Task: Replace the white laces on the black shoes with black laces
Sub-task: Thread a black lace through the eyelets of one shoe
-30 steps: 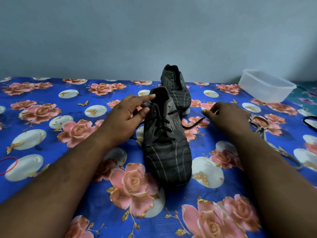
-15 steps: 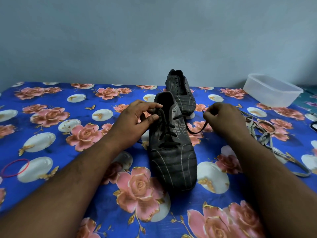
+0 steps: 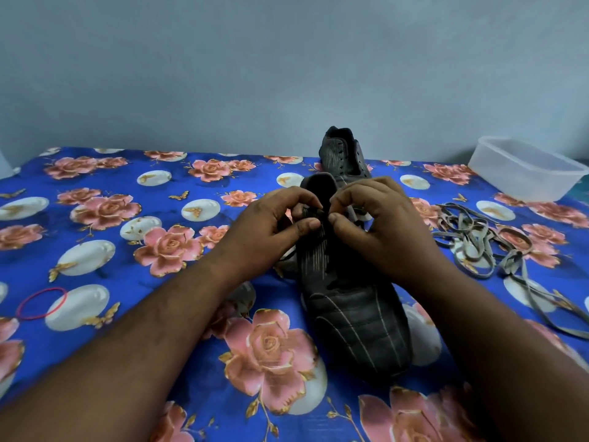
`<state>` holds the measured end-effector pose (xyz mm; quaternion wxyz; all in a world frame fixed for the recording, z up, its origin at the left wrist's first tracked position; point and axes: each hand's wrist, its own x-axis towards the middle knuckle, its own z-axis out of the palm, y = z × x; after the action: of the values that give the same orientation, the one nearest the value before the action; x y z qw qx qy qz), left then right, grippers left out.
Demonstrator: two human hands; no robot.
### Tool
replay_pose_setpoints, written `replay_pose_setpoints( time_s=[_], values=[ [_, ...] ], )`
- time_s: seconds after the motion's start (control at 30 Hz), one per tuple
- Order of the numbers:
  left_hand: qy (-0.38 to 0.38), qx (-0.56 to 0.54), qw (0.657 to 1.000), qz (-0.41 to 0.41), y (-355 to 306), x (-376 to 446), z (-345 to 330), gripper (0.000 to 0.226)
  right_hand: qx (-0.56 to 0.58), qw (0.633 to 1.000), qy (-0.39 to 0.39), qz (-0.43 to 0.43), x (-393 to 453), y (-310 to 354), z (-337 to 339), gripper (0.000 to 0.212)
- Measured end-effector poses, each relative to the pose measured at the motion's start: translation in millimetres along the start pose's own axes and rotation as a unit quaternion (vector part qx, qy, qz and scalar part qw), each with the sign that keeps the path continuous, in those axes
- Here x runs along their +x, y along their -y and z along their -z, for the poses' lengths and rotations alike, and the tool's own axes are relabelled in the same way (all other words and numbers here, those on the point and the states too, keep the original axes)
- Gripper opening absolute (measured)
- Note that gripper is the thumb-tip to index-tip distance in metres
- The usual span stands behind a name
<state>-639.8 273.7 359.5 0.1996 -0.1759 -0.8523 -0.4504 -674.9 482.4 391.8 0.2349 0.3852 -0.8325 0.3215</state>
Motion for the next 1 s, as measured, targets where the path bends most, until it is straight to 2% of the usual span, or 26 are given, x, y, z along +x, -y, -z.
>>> replay_pose_setpoints(
  time_s=[0.13, 0.3, 0.4, 0.5, 0.6, 0.67, 0.77, 0.87, 1.0],
  values=[
    [0.020, -0.013, 1.000, 0.005, 0, -1, 3, 0.017, -0.013, 1.000, 0.014, -0.020, 1, -2, 0, 0.018],
    [0.052, -0.044, 0.998, 0.011, 1, -2, 6, 0.020, -0.008, 0.998, 0.061, -0.032, 1, -1, 0, 0.002],
    [0.052, -0.036, 0.998, 0.012, 0, -2, 6, 0.023, -0.020, 0.997, 0.067, -0.027, 1, -1, 0, 0.015],
    [0.041, -0.033, 0.998, 0.021, -1, -3, 6, 0.027, -0.034, 0.997, 0.074, -0.012, 0, -4, -1, 0.029],
    [0.025, -0.018, 0.999, 0.016, -2, -4, 6, 0.033, -0.043, 0.996, 0.075, 0.002, 0, -8, -3, 0.030],
    [0.011, -0.025, 0.999, 0.016, -5, -5, 6, 0.033, -0.023, 0.997, 0.068, 0.003, -2, -10, -5, 0.026],
    [-0.018, -0.037, 0.999, 0.021, -9, -5, 7, 0.024, 0.044, 0.997, 0.065, -0.022, -2, -13, -10, 0.003],
    [-0.040, -0.029, 0.999, 0.010, -11, -5, 7, 0.018, 0.092, 0.992, 0.069, -0.045, -1, -15, -11, 0.013],
    [-0.058, -0.032, 0.998, -0.017, -9, -5, 7, 0.016, 0.108, 0.990, 0.065, -0.055, -1, -18, -10, 0.008]
  ],
)
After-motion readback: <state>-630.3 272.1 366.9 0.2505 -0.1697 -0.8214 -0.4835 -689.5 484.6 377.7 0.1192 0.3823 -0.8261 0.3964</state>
